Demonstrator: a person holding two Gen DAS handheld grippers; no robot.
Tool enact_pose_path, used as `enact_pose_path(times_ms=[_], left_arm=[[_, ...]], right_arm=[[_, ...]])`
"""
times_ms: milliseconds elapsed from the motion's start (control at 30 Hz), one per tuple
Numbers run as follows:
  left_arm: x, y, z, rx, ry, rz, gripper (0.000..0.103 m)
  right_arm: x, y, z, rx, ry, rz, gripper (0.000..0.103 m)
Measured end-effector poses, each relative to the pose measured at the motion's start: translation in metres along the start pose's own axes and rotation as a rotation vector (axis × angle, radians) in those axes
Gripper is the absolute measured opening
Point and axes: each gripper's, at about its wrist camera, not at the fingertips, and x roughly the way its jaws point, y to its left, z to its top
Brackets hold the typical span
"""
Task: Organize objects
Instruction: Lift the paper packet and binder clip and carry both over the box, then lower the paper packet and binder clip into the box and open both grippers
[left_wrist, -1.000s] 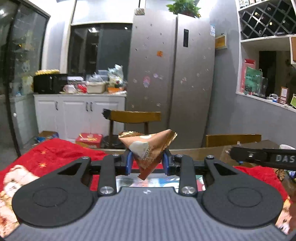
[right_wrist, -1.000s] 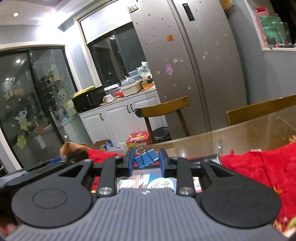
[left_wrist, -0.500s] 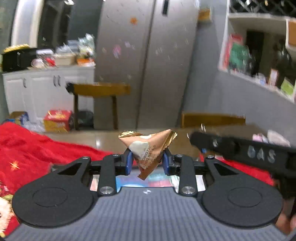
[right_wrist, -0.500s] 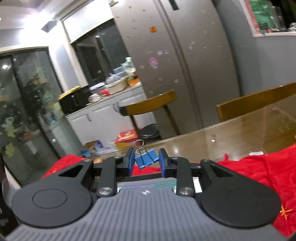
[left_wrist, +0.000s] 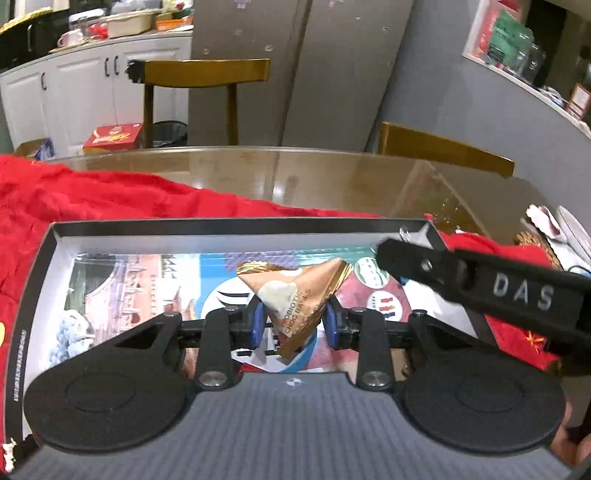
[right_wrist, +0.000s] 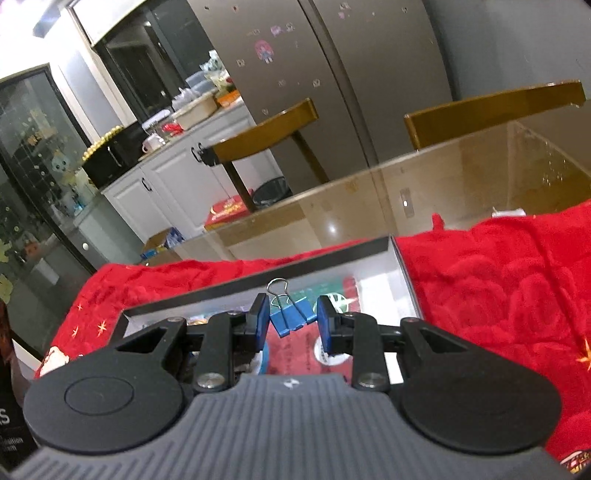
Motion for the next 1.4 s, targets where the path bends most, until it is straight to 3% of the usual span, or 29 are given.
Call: enact_pose_path(times_ms=[267,500,1100,1300,1400], left_arm=[[0.005,0.005,-0.001,0.015,0.016,0.027,0.036],[0.001,0.003,-0.003,0.027,0.021,0.04,0.036],[-0.002,-0.004,-0.006,0.057,0.008,0.074,0.036],[-0.002,-0.004,-0.006,0.048,0.009,0.06,0.037],[-0.002,0.0,-0.004,0.02,0.024,0.033,0.043]], right_arm=[[0.012,-0.007,-0.004,0.055,0.083,-0.02,0.031],[0.015,-0.012,-0.003,0.079,0.103,-0.013,0.031],[0.019,-0.017,-0.005,0.107,0.107,-0.023,0.033],[0.016,-0.014,-0.004,0.1,0.104,-0.034,0.034],[0.011,-0.012,-0.001,0.1,0.101,-0.023,0.037]])
